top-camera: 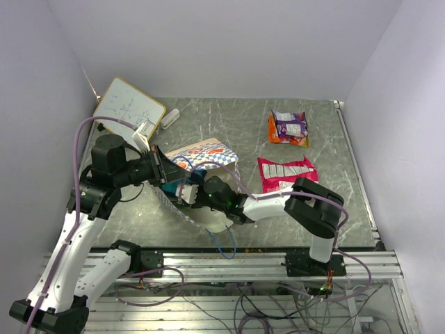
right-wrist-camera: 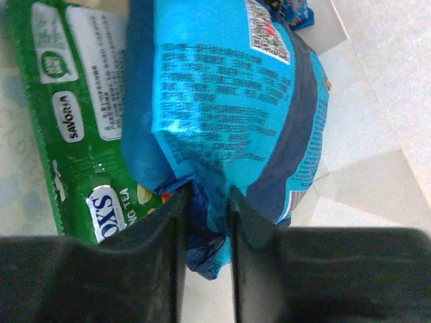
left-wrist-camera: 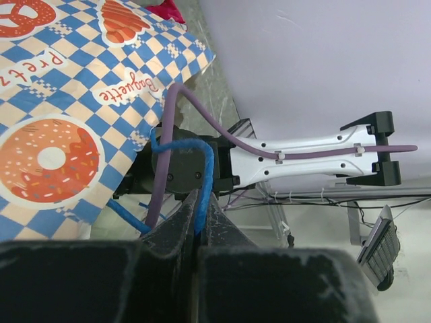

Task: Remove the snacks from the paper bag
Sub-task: Take out the snack from the paper bag.

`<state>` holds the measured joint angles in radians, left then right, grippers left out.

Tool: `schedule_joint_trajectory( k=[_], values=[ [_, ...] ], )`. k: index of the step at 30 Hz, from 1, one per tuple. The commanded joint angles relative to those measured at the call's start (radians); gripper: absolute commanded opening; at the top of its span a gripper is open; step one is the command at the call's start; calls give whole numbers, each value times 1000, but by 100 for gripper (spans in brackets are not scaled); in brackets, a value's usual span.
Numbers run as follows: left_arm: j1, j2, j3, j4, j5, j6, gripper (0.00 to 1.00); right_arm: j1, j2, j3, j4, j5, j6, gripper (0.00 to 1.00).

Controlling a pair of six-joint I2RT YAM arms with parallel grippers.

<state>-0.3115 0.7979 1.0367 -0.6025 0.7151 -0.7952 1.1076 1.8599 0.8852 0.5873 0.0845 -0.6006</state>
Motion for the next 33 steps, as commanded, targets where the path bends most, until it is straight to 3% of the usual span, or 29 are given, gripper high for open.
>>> schedule_joint_trajectory(
  k=[1,5,14,22,33],
  values=[
    [-8,4,59,-34,-8,49,7,-8,-30,-4,8,19,-35,17],
    [-8,-2,70,-49,-137,26,7,-13,-130,-10,-98,1,-43,0],
    [-8,24,118,-104,-387,14,7,-14,-366,30,-347,-84,-53,0],
    [-8,58,99,-78,-430,-12,7,-13,-477,108,-508,-111,-117,0],
    [-8,237,234,-172,-530,45,7,-14,-581,352,-761,-151,-181,0]
  ],
)
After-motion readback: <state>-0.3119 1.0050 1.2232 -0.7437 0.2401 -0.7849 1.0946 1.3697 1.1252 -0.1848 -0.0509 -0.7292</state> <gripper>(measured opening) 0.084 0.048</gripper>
